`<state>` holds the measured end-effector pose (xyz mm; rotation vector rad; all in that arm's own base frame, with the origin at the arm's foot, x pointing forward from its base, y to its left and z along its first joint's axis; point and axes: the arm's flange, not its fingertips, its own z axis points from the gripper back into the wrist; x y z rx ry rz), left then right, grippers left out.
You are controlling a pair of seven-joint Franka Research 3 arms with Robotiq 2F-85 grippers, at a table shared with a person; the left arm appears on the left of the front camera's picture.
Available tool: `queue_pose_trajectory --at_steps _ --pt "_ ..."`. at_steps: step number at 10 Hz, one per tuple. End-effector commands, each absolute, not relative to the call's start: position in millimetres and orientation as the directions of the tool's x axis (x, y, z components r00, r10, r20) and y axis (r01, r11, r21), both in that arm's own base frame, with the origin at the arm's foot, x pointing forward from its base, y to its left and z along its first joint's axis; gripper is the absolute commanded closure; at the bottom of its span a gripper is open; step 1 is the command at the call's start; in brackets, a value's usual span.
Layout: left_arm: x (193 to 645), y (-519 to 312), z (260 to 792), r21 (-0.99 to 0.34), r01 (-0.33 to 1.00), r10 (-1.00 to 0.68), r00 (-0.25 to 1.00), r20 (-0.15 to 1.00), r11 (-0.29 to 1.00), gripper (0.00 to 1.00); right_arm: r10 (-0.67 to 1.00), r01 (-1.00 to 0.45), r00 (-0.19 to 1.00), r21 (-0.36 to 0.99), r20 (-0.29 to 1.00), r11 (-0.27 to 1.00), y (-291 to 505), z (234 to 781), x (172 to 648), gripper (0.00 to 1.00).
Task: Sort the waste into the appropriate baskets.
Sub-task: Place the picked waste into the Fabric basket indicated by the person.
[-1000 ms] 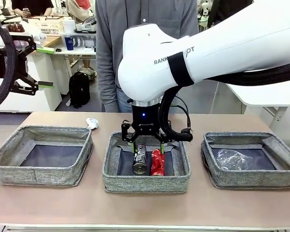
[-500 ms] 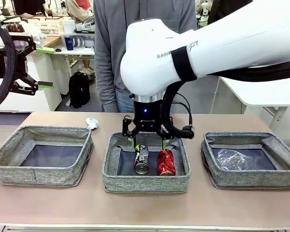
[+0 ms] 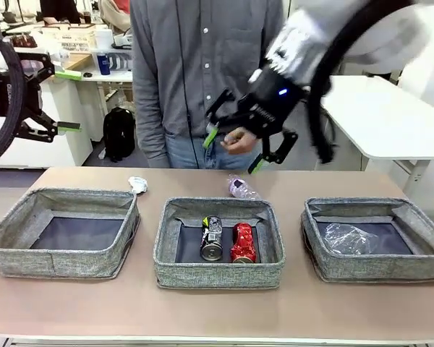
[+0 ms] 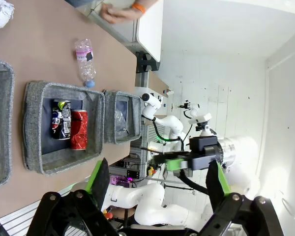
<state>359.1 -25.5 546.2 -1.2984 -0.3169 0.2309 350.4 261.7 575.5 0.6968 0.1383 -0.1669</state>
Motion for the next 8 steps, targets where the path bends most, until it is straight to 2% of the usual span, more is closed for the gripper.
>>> queue_pose_trajectory --at_steps 1,5,6,7,8 --pt "359 -27 547 -0.970 0.027 0.341 0.933 0.112 0.243 0.00 -0.140 0.291 0.955 0.746 -0.261 0.599 201 548 326 0.00" --pt "359 -27 547 -0.970 0.027 0.341 0.933 0.112 0.243 0.00 -0.155 0.338 0.941 0.880 -0.302 0.334 141 513 309 0.00" --pt "359 -27 547 -0.970 0.027 0.341 0.933 0.112 0.243 0.00 -0.219 0.385 0.919 0.865 -0.328 0.323 142 508 313 0.00" --pt "359 -27 547 -0.970 0.027 0.341 0.933 0.112 0.243 0.00 -0.183 0.357 0.933 0.845 -0.309 0.399 141 523 311 0.00" --pt "359 -27 547 -0.970 0.027 0.341 0.933 0.112 0.243 0.00 -0.183 0.357 0.933 0.845 -0.309 0.399 141 523 311 0.00"
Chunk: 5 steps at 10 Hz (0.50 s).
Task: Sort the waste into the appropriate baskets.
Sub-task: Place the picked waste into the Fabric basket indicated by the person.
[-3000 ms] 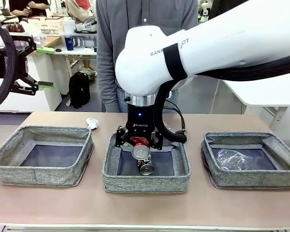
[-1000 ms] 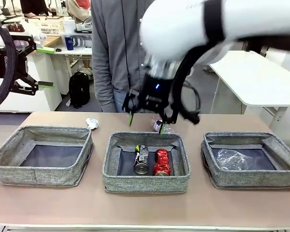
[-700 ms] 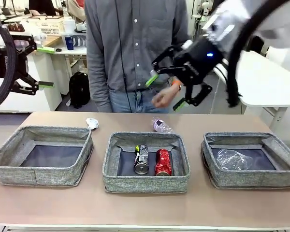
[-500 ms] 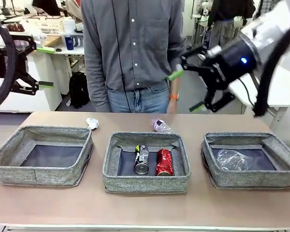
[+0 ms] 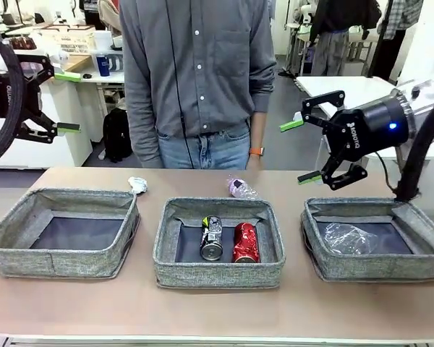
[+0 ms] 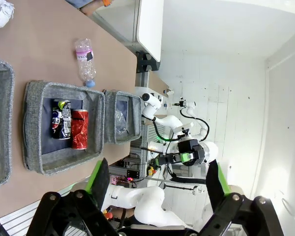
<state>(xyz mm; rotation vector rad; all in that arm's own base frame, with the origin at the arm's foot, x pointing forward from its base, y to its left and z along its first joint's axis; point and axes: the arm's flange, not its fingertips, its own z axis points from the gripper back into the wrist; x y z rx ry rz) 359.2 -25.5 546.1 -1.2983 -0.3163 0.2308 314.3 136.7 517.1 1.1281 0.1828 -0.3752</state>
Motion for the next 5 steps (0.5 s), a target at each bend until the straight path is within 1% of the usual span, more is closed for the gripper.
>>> queue_pose_trajectory --at_steps 1,5 --pt "359.2 -26.8 546.7 -0.970 0.027 0.341 0.933 0.112 0.243 0.00 -0.183 0.357 0.933 0.845 -0.309 0.399 140.6 522.9 311.1 0.00" --pt "359.2 -26.8 546.7 -0.970 0.027 0.341 0.933 0.112 0.243 0.00 -0.183 0.357 0.933 0.845 -0.309 0.399 140.6 522.9 311.1 0.00"
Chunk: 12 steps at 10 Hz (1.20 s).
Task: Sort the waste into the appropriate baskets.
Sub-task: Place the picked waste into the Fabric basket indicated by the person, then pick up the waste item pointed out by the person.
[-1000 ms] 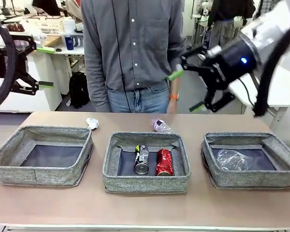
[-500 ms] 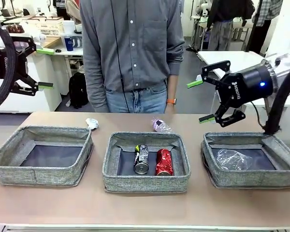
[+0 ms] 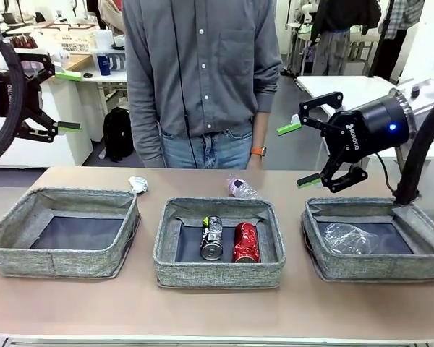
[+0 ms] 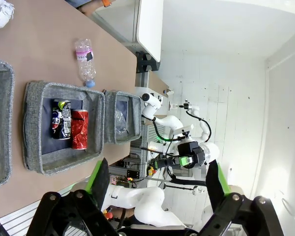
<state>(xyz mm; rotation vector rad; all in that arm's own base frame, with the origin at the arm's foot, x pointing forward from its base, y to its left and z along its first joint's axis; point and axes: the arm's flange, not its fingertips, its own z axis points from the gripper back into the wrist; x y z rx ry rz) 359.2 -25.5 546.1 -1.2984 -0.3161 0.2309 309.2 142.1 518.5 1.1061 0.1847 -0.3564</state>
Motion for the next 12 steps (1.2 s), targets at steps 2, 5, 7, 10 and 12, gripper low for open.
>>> queue_pose_trajectory --at_steps 2,5,7,10,12 --pt "359.2 -26.8 546.7 -0.970 0.027 0.341 0.933 0.112 0.243 0.00 -0.183 0.357 0.933 0.845 -0.309 0.399 140.6 522.9 311.1 0.00" --pt "359.2 -26.8 546.7 -0.970 0.027 0.341 0.933 0.112 0.243 0.00 -0.183 0.357 0.933 0.845 -0.309 0.399 140.6 522.9 311.1 0.00" --pt "359.2 -26.8 546.7 -0.970 0.027 0.341 0.933 0.112 0.243 0.00 -0.183 0.357 0.933 0.845 -0.309 0.399 140.6 522.9 311.1 0.00" --pt "359.2 -26.8 546.7 -0.970 0.027 0.341 0.933 0.112 0.243 0.00 -0.183 0.357 0.933 0.845 -0.309 0.399 140.6 522.9 311.1 0.00" --pt "359.2 -26.8 546.7 -0.970 0.027 0.341 0.933 0.112 0.243 0.00 -0.183 0.357 0.933 0.845 -0.309 0.399 140.6 522.9 311.1 0.00"
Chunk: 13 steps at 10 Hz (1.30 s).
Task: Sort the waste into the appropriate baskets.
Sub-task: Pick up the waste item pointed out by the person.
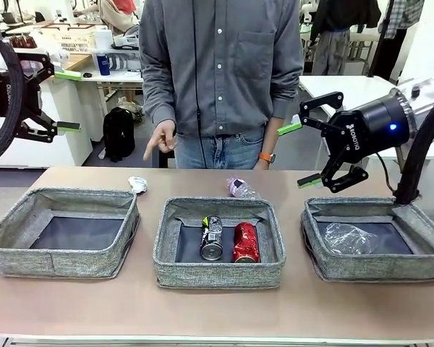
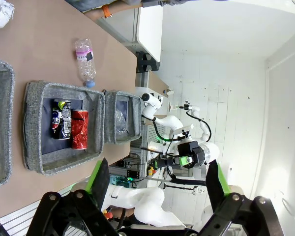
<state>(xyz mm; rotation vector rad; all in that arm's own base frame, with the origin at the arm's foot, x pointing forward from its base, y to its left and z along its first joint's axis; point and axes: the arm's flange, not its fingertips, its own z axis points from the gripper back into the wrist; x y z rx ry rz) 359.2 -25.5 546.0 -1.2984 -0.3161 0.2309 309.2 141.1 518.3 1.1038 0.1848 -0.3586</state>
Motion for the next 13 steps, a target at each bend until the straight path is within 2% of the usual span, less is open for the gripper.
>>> queue_pose_trajectory --at_steps 1,7,8,9,10,11,13 --pt "359 -27 547 -0.970 0.027 0.341 0.933 0.112 0.243 0.00 -0.183 0.357 0.933 0.845 -0.309 0.399 141 523 311 0.00" --pt "359 -26 546 -0.967 0.009 0.342 0.934 0.099 0.256 0.00 -0.183 0.357 0.933 0.845 -0.309 0.399 141 523 311 0.00" --pt "354 -28 553 -0.933 0.120 0.263 0.940 0.217 0.339 0.00 -0.183 0.357 0.933 0.845 -0.309 0.399 141 523 311 0.00" --pt "365 -40 549 -0.769 0.160 0.249 0.889 0.385 0.619 0.00 -0.183 0.357 0.933 0.845 -0.309 0.399 141 523 311 0.00" --pt "373 -61 534 -0.617 0.255 -0.022 0.933 0.360 0.744 0.00 -0.183 0.357 0.933 0.845 -0.309 0.399 141 523 311 0.00" --pt "382 -84 520 -0.428 0.289 -0.128 0.922 0.366 0.856 0.00 -0.183 0.357 0.933 0.845 -0.309 0.399 141 523 311 0.00" --pt "405 -107 510 -0.156 0.315 -0.192 0.831 0.522 0.936 0.00 -0.183 0.357 0.933 0.845 -0.309 0.399 141 523 311 0.00"
